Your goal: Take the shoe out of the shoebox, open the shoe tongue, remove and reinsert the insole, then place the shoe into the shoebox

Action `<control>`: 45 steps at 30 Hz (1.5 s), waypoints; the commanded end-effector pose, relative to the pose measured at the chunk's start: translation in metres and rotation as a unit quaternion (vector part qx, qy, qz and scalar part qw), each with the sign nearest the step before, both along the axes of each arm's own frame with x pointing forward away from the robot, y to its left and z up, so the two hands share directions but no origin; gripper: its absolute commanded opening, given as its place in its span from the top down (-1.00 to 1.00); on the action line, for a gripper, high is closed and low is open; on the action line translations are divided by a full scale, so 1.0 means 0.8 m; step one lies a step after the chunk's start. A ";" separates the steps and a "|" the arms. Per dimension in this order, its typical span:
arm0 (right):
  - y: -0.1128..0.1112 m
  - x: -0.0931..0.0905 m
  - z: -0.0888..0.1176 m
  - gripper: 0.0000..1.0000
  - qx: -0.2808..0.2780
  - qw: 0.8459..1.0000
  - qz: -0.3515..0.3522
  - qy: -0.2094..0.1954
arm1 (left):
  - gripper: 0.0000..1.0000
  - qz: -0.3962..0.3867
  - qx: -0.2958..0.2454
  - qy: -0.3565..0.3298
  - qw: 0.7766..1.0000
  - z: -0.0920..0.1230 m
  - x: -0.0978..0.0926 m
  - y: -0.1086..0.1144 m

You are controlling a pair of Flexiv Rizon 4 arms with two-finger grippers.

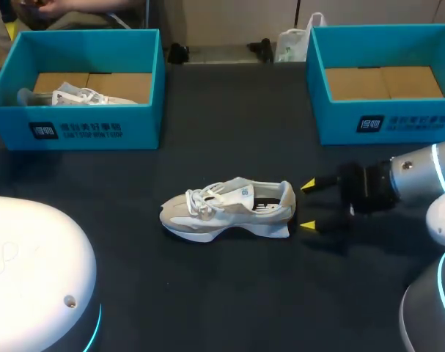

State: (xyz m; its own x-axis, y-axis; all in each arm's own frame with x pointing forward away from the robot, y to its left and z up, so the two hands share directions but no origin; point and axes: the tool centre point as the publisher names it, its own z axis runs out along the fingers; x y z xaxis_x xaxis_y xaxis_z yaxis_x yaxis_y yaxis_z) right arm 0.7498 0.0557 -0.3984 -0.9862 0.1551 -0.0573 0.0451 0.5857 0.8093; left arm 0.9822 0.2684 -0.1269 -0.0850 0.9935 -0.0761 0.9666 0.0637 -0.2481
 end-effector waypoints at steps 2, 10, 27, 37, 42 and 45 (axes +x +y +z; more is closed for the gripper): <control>0.015 0.004 -0.008 -1.00 0.003 1.000 -0.001 0.000 | -1.00 -0.001 0.002 0.001 1.000 0.001 0.001 0.000; 0.030 0.011 -0.012 -1.00 0.003 1.000 0.003 0.012 | -1.00 -0.001 0.002 0.001 1.000 0.001 0.001 0.000; 0.060 0.011 -0.009 -1.00 0.016 0.999 0.023 0.025 | -1.00 -0.001 0.002 0.001 1.000 0.001 0.001 0.000; 0.074 0.008 -0.019 -1.00 0.029 0.999 0.027 0.025 | -1.00 -0.001 0.002 0.001 1.000 0.001 0.001 0.000; 0.079 0.007 -0.023 -1.00 0.033 0.999 0.030 0.024 | -1.00 -0.001 0.002 0.001 1.000 0.001 0.001 0.000; 0.081 0.008 -0.026 -1.00 0.036 0.998 0.033 0.024 | -1.00 -0.001 0.002 0.001 1.000 0.001 0.001 0.000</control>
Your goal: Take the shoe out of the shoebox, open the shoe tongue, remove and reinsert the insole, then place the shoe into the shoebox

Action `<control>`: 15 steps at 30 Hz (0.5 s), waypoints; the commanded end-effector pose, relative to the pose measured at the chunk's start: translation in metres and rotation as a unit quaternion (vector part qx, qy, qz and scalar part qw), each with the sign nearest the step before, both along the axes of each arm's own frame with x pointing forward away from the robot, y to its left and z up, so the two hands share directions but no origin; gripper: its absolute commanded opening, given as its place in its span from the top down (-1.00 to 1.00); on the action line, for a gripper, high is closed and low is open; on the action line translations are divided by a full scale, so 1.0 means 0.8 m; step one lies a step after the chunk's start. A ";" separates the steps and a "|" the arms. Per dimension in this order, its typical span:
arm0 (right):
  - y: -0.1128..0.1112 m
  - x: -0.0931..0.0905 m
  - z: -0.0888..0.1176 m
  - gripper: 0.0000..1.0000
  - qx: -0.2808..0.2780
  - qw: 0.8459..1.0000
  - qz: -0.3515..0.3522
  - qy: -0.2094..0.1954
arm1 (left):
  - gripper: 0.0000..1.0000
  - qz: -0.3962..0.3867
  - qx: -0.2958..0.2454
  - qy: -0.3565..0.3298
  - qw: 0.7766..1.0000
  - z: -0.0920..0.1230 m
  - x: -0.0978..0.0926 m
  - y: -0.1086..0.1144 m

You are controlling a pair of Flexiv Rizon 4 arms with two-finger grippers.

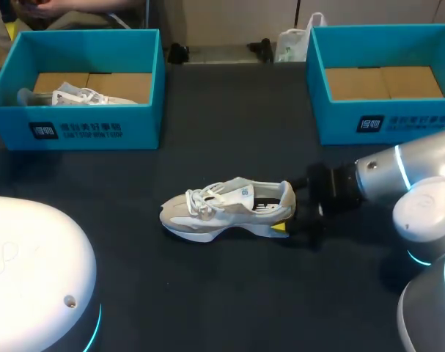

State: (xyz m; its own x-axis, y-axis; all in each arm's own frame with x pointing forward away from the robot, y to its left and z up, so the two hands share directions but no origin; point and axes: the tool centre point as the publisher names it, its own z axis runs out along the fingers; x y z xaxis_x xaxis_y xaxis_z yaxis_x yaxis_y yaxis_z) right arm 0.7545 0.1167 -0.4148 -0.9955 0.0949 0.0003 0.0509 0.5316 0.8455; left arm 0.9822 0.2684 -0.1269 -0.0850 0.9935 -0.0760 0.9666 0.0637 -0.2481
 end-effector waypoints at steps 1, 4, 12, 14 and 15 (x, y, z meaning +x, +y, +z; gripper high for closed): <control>0.005 0.002 -0.006 -1.00 0.001 1.000 0.002 0.000 | -1.00 -0.001 0.001 0.001 1.000 0.001 0.001 0.000; 0.005 0.003 -0.006 -0.20 0.002 1.000 0.002 -0.001 | -1.00 -0.001 0.001 0.001 1.000 0.001 0.001 0.000; 0.007 -0.001 -0.012 1.00 0.004 1.000 0.002 0.005 | -1.00 -0.001 0.001 0.001 1.000 0.001 0.001 0.000; 0.007 -0.002 -0.013 1.00 0.003 1.000 0.003 0.007 | -1.00 -0.001 0.001 0.001 1.000 0.001 0.001 0.000; 0.006 -0.003 -0.013 1.00 0.003 1.000 0.002 0.006 | -1.00 -0.001 0.001 0.001 1.000 0.001 0.001 0.000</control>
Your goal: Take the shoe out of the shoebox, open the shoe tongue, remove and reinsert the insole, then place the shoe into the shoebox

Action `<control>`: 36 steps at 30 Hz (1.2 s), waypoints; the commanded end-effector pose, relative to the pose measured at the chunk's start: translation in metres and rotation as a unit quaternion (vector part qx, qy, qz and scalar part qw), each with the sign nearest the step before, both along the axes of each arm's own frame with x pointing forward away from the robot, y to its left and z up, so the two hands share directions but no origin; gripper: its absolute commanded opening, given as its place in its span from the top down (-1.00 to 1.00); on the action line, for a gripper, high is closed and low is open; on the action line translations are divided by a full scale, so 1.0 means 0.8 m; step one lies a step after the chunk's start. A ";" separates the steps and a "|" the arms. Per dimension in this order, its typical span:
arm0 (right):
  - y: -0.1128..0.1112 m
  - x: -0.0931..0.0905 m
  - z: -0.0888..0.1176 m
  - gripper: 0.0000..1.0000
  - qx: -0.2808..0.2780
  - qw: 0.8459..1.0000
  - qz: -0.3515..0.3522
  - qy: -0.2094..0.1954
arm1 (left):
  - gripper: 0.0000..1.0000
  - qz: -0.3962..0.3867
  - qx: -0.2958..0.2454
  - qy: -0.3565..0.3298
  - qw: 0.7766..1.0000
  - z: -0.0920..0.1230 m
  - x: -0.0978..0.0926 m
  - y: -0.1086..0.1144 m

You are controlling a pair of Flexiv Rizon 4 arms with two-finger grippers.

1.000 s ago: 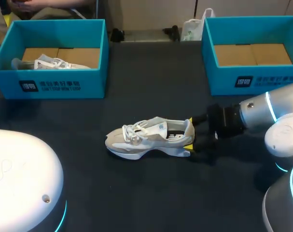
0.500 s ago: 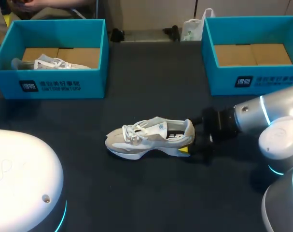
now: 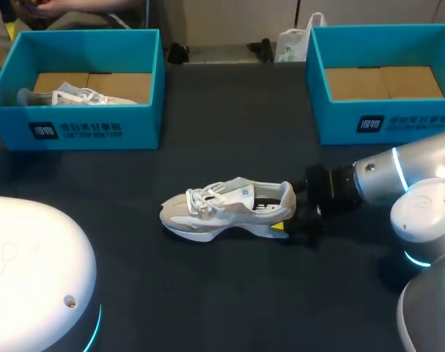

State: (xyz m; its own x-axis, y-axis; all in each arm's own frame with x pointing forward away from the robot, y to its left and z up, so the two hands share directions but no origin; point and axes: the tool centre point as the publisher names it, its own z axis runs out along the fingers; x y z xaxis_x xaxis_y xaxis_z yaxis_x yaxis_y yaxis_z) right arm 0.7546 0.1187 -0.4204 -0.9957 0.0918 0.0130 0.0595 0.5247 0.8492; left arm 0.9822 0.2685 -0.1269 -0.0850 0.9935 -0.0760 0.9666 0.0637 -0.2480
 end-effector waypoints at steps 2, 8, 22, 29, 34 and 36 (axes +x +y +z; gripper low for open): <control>0.003 -0.004 -0.005 1.00 -0.002 1.000 0.002 0.000 | -1.00 -0.001 0.001 0.001 1.000 0.001 0.001 0.000; 0.004 -0.003 -0.004 1.00 -0.007 1.000 0.010 0.001 | -1.00 -0.001 0.001 0.001 1.000 0.001 0.001 0.000; 0.010 0.000 -0.003 1.00 -0.007 1.000 0.010 -0.001 | -1.00 0.044 -0.025 0.006 0.999 0.009 -0.029 -0.043; 0.010 0.000 -0.003 1.00 -0.007 1.000 0.010 -0.001 | -1.00 0.073 -0.036 0.013 0.997 0.015 -0.054 -0.073; 0.010 0.000 -0.003 1.00 -0.007 1.000 0.010 -0.001 | -1.00 0.087 -0.029 -0.001 0.996 0.010 -0.065 -0.092; 0.010 0.000 -0.003 1.00 -0.007 1.000 0.010 -0.001 | -1.00 0.095 -0.018 -0.012 0.995 0.005 -0.069 -0.104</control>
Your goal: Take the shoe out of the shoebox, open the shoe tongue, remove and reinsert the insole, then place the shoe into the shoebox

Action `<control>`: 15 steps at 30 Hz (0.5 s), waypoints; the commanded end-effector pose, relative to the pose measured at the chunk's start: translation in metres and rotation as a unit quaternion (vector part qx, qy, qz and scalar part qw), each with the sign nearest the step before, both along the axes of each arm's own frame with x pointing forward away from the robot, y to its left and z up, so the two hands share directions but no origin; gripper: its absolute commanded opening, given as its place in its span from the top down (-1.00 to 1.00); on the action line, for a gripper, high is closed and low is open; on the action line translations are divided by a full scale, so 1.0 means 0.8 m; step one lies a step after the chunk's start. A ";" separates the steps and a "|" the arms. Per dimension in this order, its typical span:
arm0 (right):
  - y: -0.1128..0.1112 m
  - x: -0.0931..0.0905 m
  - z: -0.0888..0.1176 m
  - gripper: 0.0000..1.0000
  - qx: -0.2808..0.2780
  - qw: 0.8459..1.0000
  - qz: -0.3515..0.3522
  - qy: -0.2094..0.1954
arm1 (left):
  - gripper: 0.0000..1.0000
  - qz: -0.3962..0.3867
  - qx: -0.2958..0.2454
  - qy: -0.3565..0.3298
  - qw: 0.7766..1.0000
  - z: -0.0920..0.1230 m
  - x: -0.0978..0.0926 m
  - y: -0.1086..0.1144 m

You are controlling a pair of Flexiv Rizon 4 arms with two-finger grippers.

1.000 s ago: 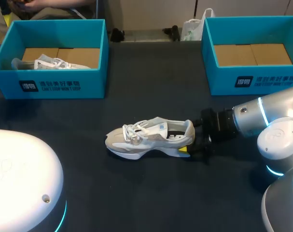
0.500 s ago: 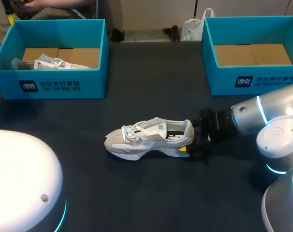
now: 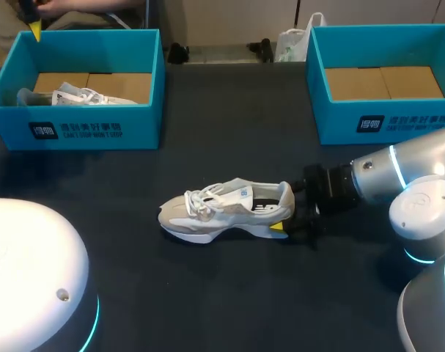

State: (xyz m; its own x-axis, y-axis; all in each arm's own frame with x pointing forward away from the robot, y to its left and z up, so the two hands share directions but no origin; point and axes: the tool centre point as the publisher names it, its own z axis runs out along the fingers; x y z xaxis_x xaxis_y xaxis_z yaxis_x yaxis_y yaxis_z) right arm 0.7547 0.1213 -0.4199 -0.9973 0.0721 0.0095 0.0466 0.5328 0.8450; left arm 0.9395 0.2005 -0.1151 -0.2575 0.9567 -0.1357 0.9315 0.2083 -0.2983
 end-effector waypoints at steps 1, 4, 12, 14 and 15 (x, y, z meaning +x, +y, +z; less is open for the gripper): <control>0.007 0.000 -0.004 1.00 -0.002 1.000 0.000 0.001 | -1.00 0.013 0.018 -0.027 0.999 -0.010 -0.018 -0.022; 0.007 0.000 -0.004 1.00 -0.002 1.000 0.000 0.001 | -1.00 0.079 0.047 -0.041 0.995 -0.015 -0.020 -0.038; 0.007 0.000 -0.004 1.00 -0.002 1.000 0.000 0.001 | -1.00 0.263 0.100 -0.087 0.956 -0.011 -0.022 -0.075; 0.007 0.000 -0.004 1.00 -0.002 1.000 0.000 0.001 | -1.00 0.314 0.120 -0.077 0.939 -0.011 -0.019 -0.084; 0.007 0.000 -0.004 1.00 -0.002 1.000 0.000 0.001 | -1.00 0.322 0.116 -0.072 0.937 -0.012 -0.018 -0.086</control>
State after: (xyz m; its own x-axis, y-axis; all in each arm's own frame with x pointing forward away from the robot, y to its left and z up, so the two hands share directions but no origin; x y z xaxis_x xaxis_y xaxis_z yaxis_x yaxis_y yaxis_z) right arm 0.7547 0.1215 -0.4199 -0.9974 0.0721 0.0095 0.0466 0.5330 0.8448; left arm 0.9295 0.1402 -0.1215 -0.6158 0.7861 -0.0523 0.7766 0.5945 -0.2085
